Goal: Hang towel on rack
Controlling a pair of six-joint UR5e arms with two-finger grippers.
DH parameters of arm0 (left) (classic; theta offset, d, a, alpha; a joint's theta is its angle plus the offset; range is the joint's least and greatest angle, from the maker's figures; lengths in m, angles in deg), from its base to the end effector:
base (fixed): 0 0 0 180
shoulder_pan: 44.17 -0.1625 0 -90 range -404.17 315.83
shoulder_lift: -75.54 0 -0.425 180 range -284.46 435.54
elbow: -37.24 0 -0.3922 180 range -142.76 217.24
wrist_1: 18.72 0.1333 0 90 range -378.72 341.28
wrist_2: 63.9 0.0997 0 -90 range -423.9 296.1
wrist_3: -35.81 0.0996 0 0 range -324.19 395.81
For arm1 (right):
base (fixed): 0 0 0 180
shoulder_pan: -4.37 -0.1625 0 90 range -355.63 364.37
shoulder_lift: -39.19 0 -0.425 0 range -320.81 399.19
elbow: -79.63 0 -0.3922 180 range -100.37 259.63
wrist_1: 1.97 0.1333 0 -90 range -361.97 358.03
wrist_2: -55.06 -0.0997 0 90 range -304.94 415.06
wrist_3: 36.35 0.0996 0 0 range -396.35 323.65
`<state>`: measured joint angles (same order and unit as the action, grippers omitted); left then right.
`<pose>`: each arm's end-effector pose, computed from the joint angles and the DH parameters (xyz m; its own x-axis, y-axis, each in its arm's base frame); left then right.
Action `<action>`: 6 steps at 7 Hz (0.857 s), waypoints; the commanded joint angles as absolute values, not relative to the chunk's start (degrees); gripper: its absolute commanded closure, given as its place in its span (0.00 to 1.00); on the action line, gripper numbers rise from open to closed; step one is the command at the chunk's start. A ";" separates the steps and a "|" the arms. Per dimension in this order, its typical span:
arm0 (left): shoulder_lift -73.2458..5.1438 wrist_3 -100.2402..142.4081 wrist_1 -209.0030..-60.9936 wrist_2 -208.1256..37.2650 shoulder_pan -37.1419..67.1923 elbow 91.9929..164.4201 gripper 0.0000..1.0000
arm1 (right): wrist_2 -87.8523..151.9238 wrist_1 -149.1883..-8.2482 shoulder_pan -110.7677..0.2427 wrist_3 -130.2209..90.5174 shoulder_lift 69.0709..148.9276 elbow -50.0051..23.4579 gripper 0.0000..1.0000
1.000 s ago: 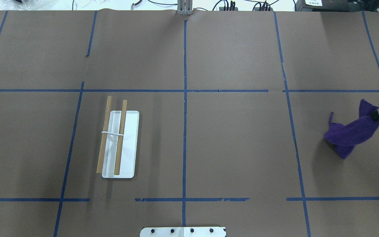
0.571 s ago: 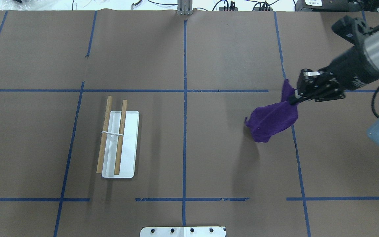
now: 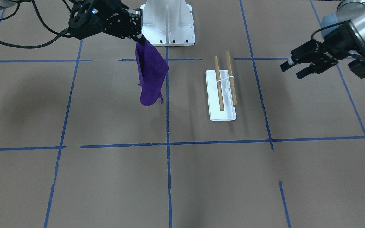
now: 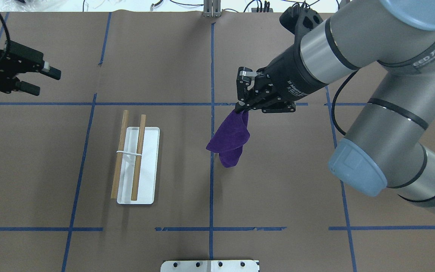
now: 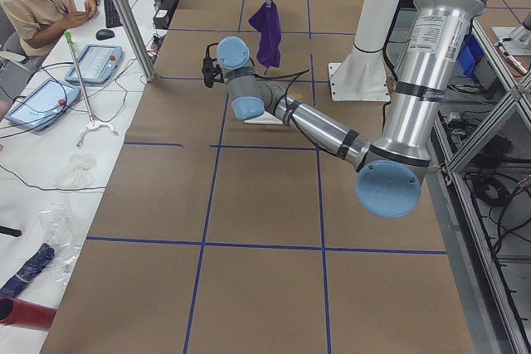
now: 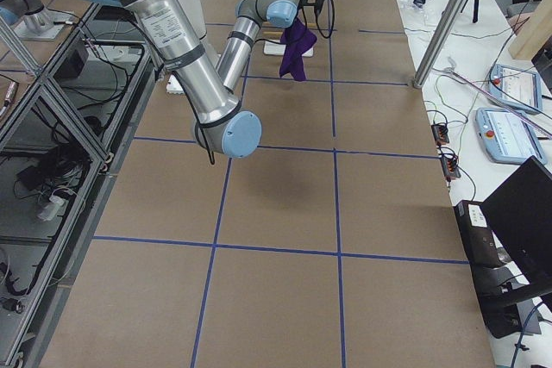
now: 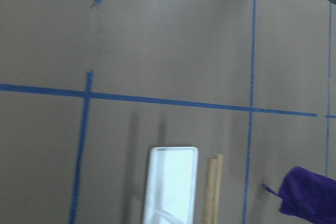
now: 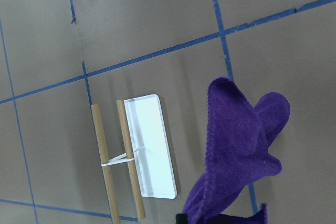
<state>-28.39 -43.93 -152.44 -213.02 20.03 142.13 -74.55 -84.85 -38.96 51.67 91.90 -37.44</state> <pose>0.1853 -0.4931 0.3062 0.1473 -0.0947 -0.9845 0.0808 0.9932 -0.0835 -0.3388 -0.4156 0.0769 0.2340 0.1841 0.9546 -0.0809 0.9822 -0.1696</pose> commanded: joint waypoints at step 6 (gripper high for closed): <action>-45.81 -84.75 -151.96 -202.94 4.09 138.32 0.00 | -71.51 -84.59 -35.89 49.63 81.03 -31.11 1.00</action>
